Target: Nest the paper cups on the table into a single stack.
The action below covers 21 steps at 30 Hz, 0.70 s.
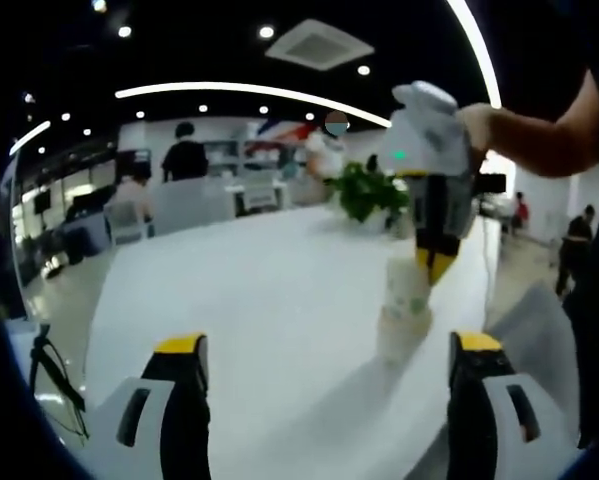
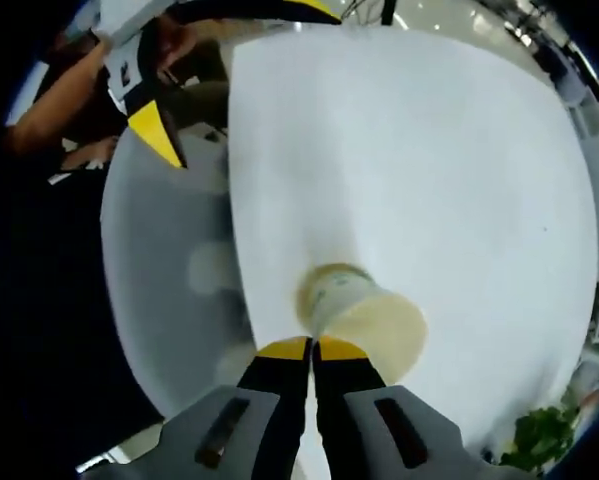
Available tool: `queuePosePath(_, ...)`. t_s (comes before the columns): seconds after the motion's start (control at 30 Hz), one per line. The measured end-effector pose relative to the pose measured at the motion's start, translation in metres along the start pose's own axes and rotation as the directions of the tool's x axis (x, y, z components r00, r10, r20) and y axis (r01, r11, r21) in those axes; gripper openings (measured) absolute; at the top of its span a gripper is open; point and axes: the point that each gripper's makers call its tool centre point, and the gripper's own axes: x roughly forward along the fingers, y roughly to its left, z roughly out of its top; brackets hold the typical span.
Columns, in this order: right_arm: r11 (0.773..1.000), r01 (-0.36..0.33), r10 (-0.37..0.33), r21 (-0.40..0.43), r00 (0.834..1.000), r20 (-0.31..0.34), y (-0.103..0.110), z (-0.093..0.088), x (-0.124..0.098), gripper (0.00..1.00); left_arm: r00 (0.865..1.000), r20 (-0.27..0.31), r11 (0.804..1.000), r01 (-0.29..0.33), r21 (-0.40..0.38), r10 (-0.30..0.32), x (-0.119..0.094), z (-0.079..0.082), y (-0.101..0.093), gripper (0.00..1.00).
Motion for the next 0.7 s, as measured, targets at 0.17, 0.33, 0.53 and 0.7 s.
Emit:
queuePosePath(0.17,1.0,0.0,0.0,-0.002,1.0,0.0,0.003,0.001,0.008,0.0,1.0,0.003,1.0,-0.008,-0.014,0.008,-0.002,-0.003,0.001,0.99)
queuePosePath(0.33,1.0,0.0,0.0,-0.002,1.0,-0.007,0.007,0.001,0.018,0.0,1.0,0.001,1.0,-0.01,-0.024,0.01,-0.003,-0.006,0.0,0.99)
queuePosePath(0.53,1.0,0.022,-0.022,0.003,0.999,-0.027,0.006,-0.001,0.029,0.0,0.999,0.012,0.999,-0.037,-0.023,0.037,-0.006,-0.005,0.004,0.99)
queuePosePath(0.7,1.0,0.028,-0.028,0.005,0.999,-0.025,0.009,0.0,0.035,0.0,0.999,0.014,0.999,-0.046,-0.029,0.047,-0.009,-0.006,0.004,0.99)
